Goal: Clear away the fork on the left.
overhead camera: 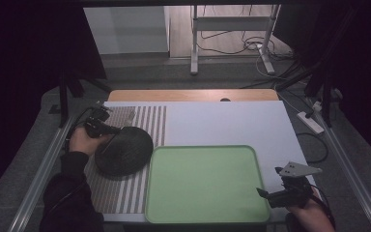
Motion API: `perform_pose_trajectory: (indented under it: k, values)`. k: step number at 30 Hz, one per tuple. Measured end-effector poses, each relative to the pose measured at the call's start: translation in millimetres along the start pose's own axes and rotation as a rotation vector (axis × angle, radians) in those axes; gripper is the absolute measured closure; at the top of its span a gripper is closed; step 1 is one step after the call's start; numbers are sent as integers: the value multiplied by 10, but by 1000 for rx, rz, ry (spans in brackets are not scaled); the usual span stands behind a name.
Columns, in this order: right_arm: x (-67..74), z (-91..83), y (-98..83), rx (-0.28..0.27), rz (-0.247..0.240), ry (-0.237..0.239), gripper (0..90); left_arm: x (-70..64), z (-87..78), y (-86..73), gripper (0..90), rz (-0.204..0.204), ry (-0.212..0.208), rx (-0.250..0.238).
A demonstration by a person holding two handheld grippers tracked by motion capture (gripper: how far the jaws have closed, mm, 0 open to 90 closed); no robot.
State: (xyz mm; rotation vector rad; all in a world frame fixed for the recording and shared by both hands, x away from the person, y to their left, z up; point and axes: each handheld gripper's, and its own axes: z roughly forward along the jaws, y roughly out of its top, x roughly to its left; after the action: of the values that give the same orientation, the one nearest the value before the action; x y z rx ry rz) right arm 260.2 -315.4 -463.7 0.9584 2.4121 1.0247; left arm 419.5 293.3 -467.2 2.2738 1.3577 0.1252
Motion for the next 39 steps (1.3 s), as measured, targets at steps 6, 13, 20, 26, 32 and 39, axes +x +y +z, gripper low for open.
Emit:
perform_pose_trajectory:
  k: [6, 13, 20, 26, 32, 39]
  values:
    - [2, 1, 1, 0, -1, 0, 13, -186, 10, -46, 856, 21, -12, 7]
    - [1, -2, 0, -1, -2, 2, 13, -359, 24, -125, 856, 29, -39, 19]
    - [5, 0, 0, -1, -5, 4, 13, -512, -1, -251, 856, 32, -51, 17]
    - [9, 1, 2, 0, -11, 4, 13, -642, -14, -331, 855, 38, -76, 16]
    - [13, 2, 3, 1, -15, 5, 13, -774, 24, -374, 856, 40, -90, 26]
    - [14, 2, 3, 1, -17, 5, 13, -986, 57, -413, 856, 47, -97, 31]
